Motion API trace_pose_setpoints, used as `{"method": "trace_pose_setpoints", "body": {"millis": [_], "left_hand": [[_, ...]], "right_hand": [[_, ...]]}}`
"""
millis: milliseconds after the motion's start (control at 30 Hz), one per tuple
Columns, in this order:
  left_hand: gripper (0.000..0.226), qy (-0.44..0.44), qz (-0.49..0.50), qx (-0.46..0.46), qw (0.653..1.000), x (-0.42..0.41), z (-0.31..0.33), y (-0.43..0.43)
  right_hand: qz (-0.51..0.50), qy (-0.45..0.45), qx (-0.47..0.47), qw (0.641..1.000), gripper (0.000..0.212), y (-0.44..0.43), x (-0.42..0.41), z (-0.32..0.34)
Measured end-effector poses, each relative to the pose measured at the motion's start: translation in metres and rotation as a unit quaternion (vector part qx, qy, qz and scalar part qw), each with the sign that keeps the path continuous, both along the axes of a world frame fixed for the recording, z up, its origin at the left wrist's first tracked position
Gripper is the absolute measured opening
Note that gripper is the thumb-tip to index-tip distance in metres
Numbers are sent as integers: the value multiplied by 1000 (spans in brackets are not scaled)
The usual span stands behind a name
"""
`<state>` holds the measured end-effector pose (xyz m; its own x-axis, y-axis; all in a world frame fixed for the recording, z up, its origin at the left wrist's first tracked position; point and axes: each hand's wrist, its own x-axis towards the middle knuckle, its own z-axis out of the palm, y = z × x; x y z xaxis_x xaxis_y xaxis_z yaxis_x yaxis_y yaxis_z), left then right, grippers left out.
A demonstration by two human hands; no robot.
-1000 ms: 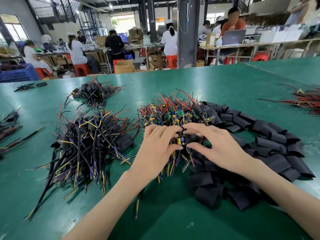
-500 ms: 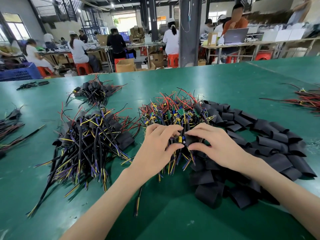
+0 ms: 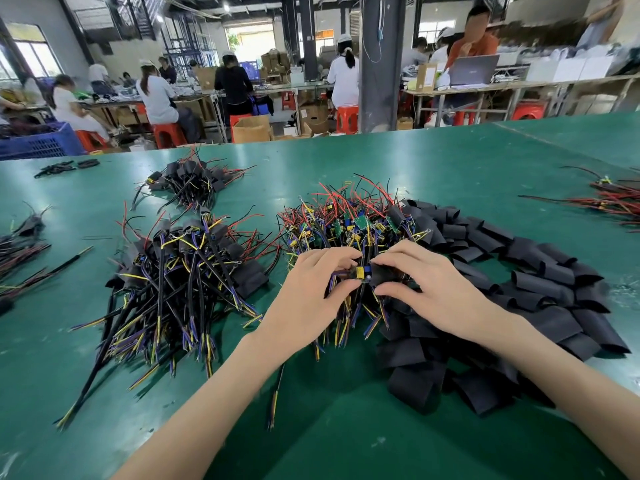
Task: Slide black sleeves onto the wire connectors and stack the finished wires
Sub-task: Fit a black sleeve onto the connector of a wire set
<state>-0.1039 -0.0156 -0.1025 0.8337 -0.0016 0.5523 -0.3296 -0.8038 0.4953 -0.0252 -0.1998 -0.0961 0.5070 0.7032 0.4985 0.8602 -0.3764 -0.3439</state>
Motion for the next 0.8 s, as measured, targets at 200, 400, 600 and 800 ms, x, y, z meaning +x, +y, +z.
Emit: {"method": "trace_pose_setpoints", "body": {"millis": [200, 400, 600, 800], "left_hand": [[37, -7, -13, 21, 1000, 0, -1, 0], [38, -24, -12, 17, 999, 0, -3, -1], [43, -23, -24, 19, 999, 2, -3, -1], [46, -73, -54, 74, 993, 2, -3, -6]], "right_hand": [[10, -25, -28, 999, 36, 0, -1, 2], [16, -18, -28, 999, 38, 1, -5, 2], [29, -12, -46, 998, 41, 1, -8, 2], [36, -11, -46, 998, 37, -2, -4, 2]]}}
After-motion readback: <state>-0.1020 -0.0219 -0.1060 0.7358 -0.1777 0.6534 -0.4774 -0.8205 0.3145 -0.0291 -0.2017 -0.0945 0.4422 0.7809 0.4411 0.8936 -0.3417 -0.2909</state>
